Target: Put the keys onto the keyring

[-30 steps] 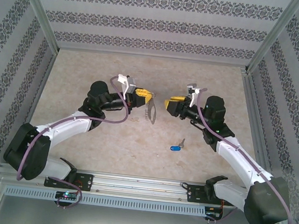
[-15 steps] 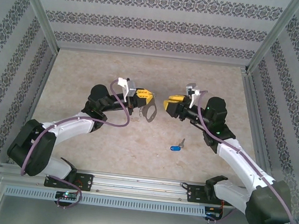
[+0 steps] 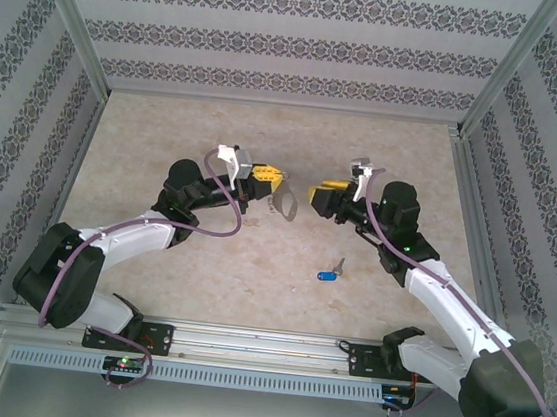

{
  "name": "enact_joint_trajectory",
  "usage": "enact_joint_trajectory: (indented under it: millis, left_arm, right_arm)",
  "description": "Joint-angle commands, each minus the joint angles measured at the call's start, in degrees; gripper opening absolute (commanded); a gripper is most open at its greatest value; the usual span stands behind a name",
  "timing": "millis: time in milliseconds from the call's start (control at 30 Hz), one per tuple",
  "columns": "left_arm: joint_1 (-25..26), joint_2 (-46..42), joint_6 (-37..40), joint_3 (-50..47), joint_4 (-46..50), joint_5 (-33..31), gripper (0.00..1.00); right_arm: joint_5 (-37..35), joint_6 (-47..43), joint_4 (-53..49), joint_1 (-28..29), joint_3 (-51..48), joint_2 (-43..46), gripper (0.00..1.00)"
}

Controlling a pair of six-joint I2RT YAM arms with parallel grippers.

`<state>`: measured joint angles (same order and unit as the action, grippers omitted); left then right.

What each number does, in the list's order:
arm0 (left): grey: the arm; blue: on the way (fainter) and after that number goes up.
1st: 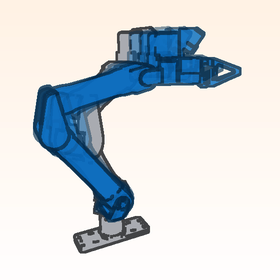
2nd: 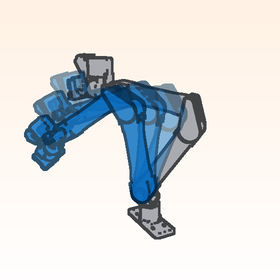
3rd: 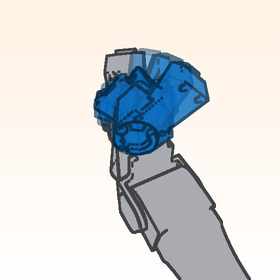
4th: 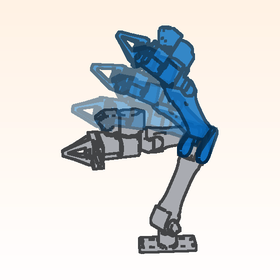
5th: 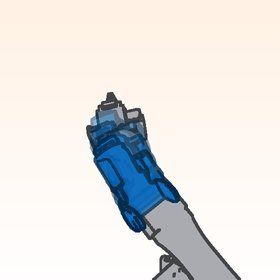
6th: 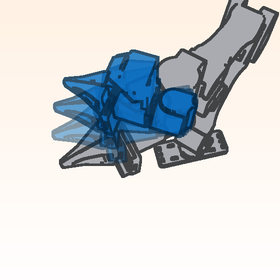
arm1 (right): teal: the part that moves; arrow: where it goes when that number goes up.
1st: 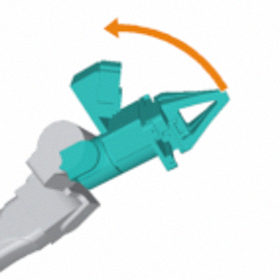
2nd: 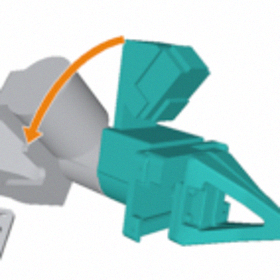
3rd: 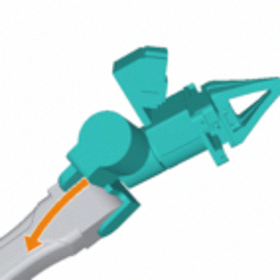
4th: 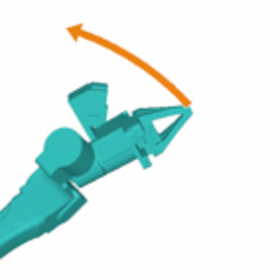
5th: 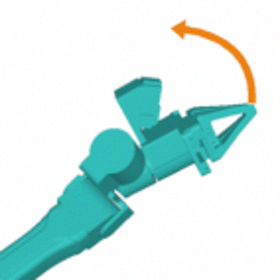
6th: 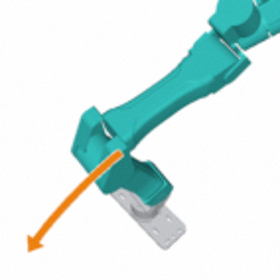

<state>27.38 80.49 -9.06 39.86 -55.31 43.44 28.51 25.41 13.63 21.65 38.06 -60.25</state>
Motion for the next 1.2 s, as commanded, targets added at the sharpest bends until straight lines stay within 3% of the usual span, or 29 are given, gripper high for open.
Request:
enact_joint_trajectory:
  millis: [0, 133, 267, 667, 867, 1167]
  left_arm:
    - [0.4, -2.02, -1.02, -1.76, -1.82, -0.25, 0.0]
    - [0.45, -2.64, -2.58, -3.06, -2.82, -0.16, 0.0]
    - [0.4, -2.63, -5.3, -3.04, -2.65, 0.12, 0.0]
    - [0.43, -0.42, -15.06, -0.43, -5.06, 4.12, 0.0]
    - [0.46, 0.59, -16.78, 0.98, -5.51, 5.16, 0.0]
    - [0.48, 0.97, -17.71, 1.97, -5.07, 5.94, 0.0]
  right_arm:
    - [-11.96, 3.06, -8.7, 0.44, -1.44, 3.01, 0.57]
    - [-5.56, 3.95, -3.79, 1.27, -4.64, 4.17, 0.56]
    - [0.96, -2.8, -2.03, 3.48, -3.83, 4.95, 0.54]
    - [21.31, -4.11, 6.11, -0.91, 2.54, 0.95, 0.43]
    - [24.64, -1.9, 12.57, 0.08, 3.45, -2.49, 0.39]
    - [24.75, -2.47, 13.94, 2.09, 5.2, -6.24, 0.36]
